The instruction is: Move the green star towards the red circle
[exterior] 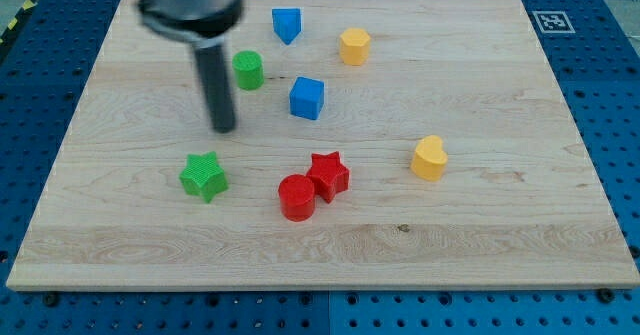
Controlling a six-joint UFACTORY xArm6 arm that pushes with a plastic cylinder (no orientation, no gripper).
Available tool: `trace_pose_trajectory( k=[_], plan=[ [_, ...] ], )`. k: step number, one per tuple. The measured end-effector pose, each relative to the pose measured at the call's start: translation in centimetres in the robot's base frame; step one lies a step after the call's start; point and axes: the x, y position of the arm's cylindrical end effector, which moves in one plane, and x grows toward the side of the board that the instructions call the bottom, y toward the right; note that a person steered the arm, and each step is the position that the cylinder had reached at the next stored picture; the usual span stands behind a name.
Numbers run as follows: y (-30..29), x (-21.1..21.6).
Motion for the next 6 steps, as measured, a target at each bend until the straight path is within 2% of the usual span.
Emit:
trace_pose_trajectory(
  k=[1, 2, 4, 6],
  plan=[
    [-6.7, 3.8],
    [-7.6, 6.3],
    [-3.1, 6.9],
    [4.0, 6.9]
  ],
)
